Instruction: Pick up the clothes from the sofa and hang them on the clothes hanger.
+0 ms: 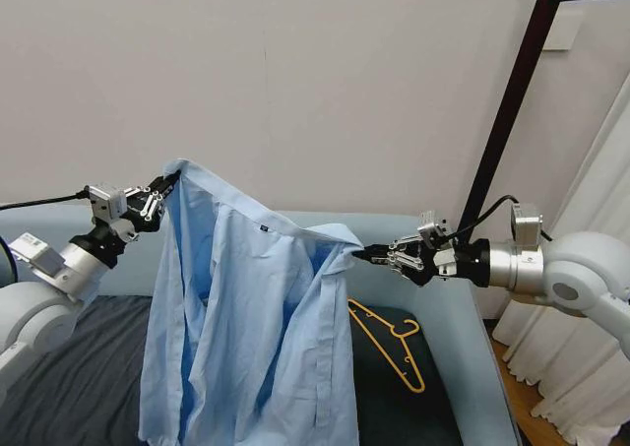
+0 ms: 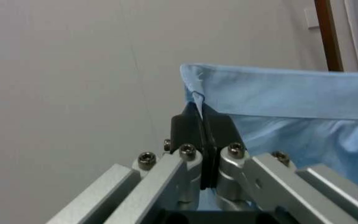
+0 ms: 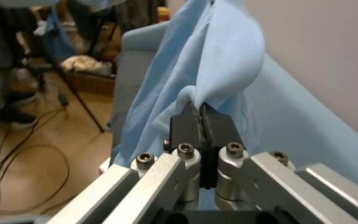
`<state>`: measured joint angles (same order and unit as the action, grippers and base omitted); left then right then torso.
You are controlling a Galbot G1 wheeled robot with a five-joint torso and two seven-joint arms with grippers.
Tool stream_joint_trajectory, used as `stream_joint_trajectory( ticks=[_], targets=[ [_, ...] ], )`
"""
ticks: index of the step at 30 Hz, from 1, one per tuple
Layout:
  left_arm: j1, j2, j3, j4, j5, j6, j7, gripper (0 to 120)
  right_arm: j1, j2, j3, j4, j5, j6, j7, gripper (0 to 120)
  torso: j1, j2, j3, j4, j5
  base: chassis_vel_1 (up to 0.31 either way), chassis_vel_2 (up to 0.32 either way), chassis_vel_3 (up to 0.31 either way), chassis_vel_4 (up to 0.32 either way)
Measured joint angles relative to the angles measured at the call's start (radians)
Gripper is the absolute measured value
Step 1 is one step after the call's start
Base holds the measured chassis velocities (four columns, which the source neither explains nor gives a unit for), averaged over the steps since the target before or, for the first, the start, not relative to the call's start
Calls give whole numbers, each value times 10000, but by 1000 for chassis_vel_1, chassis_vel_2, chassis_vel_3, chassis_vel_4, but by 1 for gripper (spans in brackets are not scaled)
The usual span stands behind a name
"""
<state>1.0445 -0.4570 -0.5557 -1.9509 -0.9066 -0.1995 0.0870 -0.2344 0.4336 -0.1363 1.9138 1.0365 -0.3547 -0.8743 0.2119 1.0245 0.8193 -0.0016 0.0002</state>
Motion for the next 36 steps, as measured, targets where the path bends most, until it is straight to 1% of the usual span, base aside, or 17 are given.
stream_joint_trajectory(
  ticks=[2, 4, 6, 10, 14, 16, 20, 21, 25, 26, 27, 28, 29, 31, 32, 33, 36],
  targets=[
    [-134, 48, -135, 14, -25, 11, -80, 0, 562, 205, 71, -625, -638, 164, -1511, 0, 0, 0, 0, 0, -1, 0, 0, 0, 0],
    [-208, 70, -171, 6, -44, 26, -96, 0, 771, 306, 91, -814, -830, 206, -1962, 0, 0, 0, 0, 0, -2, 0, 0, 0, 0],
    [-380, 136, -297, 5, -130, 82, -149, 0, 1575, 652, 97, -1399, -1322, 259, -2903, 0, 1, -1, 1, 1, 1, 0, 0, 0, 0],
    [-497, 168, -438, 84, -195, 97, -264, 0, 2448, 919, -138, -1757, -1197, 322, -2687, 0, 1, 0, 1, 1, -3, 0, 0, 0, 0],
    [-595, 123, -645, 92, -275, 54, -586, 0, 3384, 1471, -282, -2063, -394, 555, -1264, 0, 1, 0, 0, 4, -7, 0, 0, 0, 0],
    [-545, 106, -660, 32, -276, 48, -599, 0, 3387, 1548, -248, -2011, -227, 564, -1049, 0, 1, 0, 0, 4, -4, 0, 0, 0, 0],
    [115, -355, -387, -152, 325, 56, -590, 0, 2011, 1553, -71, -1340, -620, 685, -642, 0, 0, 0, -1, 0, 0, 0, 0, 0, 0],
    [115, -355, -387, -152, 325, 56, -590, 0, 2011, 1553, -71, -1340, -620, 685, -642, 0, 0, 0, -1, 0, 0, 0, 0, 0, 0],
    [1609, -1345, -60, -320, 1469, 272, -712, 0, -261, 1692, -93, -735, -2106, 1185, 216, 0, 1, 0, 0, -4, -9, 0, 0, 0, 0],
    [1990, -1589, -43, -347, 1757, 338, -724, 0, -703, 1791, -137, -714, -2398, 1293, 490, 0, 2, 0, 0, -3, -5, 0, 0, 0, 0],
    [1990, -1589, -43, -347, 1757, 338, -724, 0, -703, 1791, -137, -714, -2398, 1293, 490, 0, 2, 0, 0, -3, -5, 0, 0, 0, 0],
    [2711, -2121, -41, -347, 2383, 421, -730, 0, -1668, 2108, -402, -823, -3083, 1654, 1403, 0, 0, 0, 0, 1, 1, 0, 0, 0, 0],
    [3003, -2371, -34, -310, 2689, 447, -730, 0, -2060, 2262, -566, -920, -3382, 1814, 1864, 0, 0, 0, 0, 5, -2, 0, 0, 0, 0],
    [3211, -2570, -22, -271, 2915, 468, -731, 0, -2352, 2403, -696, -1023, -3632, 1926, 2263, 0, 0, 0, 0, 6, -2, 0, 0, 0, 0],
    [3906, -3236, 0, -142, 3617, 574, -845, 0, -3105, 2997, -1184, -1618, -4407, 2092, 3589, 0, -1, 0, -2, -1, -3, 0, 0, 0, 0],
    [3906, -3236, 0, -142, 3617, 574, -845, 0, -3105, 2997, -1184, -1618, -4407, 2092, 3589, 0, -1, 0, -2, -1, -3, 0, 0, 0, 0],
    [4226, -3696, -6, 32, 4193, 648, -1022, 0, -3499, 3663, -1559, -2160, -4601, 1599, 4488, 0, 0, 0, -1, 5, -2, 0, 0, 0, 0]
  ],
)
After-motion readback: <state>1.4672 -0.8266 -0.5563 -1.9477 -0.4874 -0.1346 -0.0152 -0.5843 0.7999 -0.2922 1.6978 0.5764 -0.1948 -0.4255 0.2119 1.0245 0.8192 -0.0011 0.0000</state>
